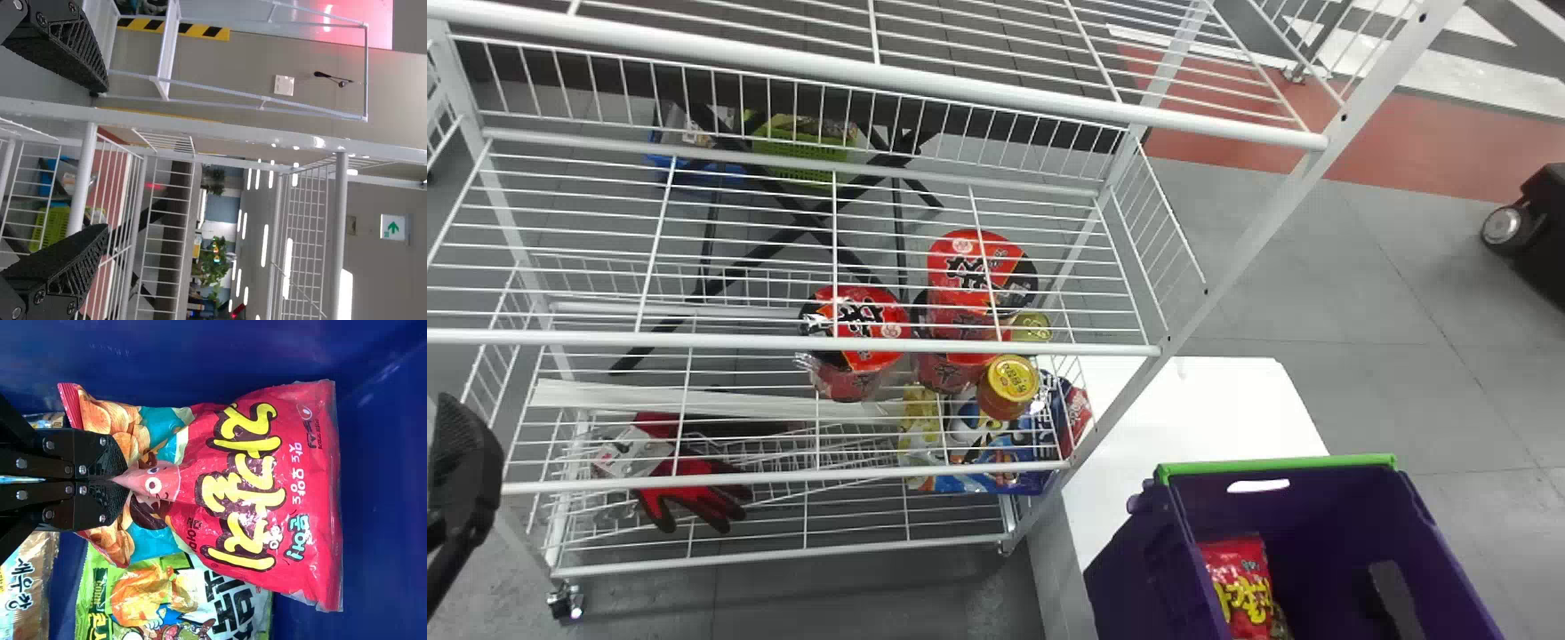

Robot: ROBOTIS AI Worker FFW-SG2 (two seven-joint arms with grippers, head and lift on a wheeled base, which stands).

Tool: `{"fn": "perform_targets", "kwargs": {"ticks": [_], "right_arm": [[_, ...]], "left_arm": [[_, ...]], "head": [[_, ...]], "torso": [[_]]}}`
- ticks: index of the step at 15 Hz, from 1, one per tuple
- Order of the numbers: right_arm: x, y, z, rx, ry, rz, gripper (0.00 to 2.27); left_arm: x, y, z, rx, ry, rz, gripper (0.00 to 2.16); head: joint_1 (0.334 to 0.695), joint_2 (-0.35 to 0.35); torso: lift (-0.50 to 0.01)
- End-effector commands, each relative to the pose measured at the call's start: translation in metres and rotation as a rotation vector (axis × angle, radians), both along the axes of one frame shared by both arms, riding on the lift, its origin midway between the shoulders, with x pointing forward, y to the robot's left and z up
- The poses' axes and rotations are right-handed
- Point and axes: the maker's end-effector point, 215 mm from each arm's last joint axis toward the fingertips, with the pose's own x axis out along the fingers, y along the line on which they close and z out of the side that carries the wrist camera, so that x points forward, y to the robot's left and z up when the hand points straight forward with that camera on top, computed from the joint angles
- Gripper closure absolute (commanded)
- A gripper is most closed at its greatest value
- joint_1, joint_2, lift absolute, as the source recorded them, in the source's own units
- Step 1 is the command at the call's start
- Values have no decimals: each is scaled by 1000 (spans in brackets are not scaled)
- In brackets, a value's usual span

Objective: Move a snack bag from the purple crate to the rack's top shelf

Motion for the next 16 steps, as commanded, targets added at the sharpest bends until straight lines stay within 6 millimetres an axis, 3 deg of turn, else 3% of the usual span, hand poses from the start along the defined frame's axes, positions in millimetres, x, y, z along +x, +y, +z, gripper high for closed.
{"fn": "perform_targets", "kwargs": {"ticks": [1, 8, 16], "right_arm": [[2, 2, -1, 3, 3, 3, 1986], [8, 8, 6, 14, -1, 4, 1986], [7, 10, 14, 25, -22, 0, 1983]], "left_arm": [[-6, -5, 9, -5, -4, -11, 76], [-8, -23, 1, 22, 40, -52, 76], [-7, -24, 2, 23, 39, -54, 76]], "head": [[695, -350], [695, -350], [695, -350]], "torso": [[-333], [-306], [-273]]}}
